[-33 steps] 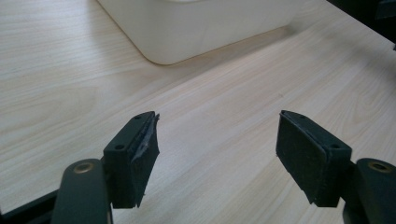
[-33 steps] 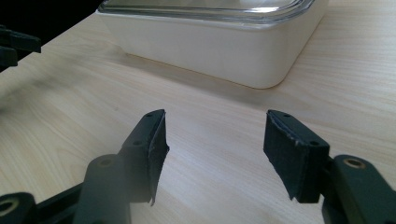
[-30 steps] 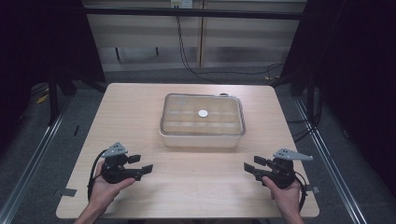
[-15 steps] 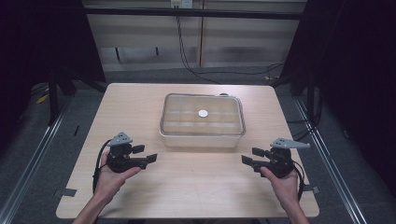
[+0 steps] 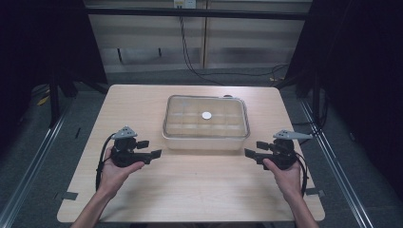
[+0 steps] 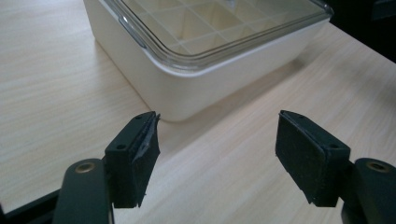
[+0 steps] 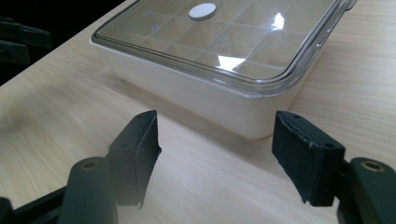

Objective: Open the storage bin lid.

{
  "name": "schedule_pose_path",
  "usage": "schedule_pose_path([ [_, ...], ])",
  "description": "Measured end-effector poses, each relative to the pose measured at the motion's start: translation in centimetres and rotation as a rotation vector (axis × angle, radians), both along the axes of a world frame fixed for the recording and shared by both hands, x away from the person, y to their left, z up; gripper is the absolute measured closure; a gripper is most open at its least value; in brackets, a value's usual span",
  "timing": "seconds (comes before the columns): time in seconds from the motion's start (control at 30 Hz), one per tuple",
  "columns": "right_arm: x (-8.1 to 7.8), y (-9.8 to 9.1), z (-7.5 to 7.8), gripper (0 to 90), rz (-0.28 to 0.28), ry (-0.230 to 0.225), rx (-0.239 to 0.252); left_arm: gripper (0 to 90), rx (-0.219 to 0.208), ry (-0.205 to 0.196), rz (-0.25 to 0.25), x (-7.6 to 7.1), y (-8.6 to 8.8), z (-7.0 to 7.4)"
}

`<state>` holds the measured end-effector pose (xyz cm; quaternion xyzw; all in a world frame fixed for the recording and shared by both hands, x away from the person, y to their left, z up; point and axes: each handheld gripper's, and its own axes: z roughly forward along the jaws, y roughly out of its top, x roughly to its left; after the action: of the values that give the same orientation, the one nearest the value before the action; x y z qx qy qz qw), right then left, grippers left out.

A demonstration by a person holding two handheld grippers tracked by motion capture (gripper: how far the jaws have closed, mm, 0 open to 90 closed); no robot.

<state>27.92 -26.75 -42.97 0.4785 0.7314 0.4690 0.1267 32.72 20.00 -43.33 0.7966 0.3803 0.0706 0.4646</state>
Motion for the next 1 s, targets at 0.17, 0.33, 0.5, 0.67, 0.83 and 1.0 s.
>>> schedule_pose_path([
  [0.17,1.1,0.3,0.4,30.9,0.009,0.005,0.010,30.6,-0.008,-0.020,0.006,1.0,-0.5,0.6],
  [0.33,2.0,0.5,0.8,29.6,0.018,0.016,-0.004,30.3,-0.023,-0.024,0.004,1.8,-1.1,1.2],
  [0.5,3.2,0.2,1.0,28.8,0.010,0.027,0.003,29.5,-0.003,-0.015,-0.002,2.7,-1.7,1.0],
  [0.67,4.3,-0.4,1.4,28.5,-0.005,0.023,0.009,27.9,0.000,-0.013,0.009,3.6,-1.8,1.1],
  [0.83,5.3,-0.4,2.1,28.5,0.009,0.028,-0.007,27.3,0.005,-0.018,0.016,4.8,-1.8,1.6],
  [1.0,6.4,-0.1,2.2,33.2,-0.005,0.030,-0.055,27.1,0.011,-0.017,0.026,6.1,-1.7,1.6],
])
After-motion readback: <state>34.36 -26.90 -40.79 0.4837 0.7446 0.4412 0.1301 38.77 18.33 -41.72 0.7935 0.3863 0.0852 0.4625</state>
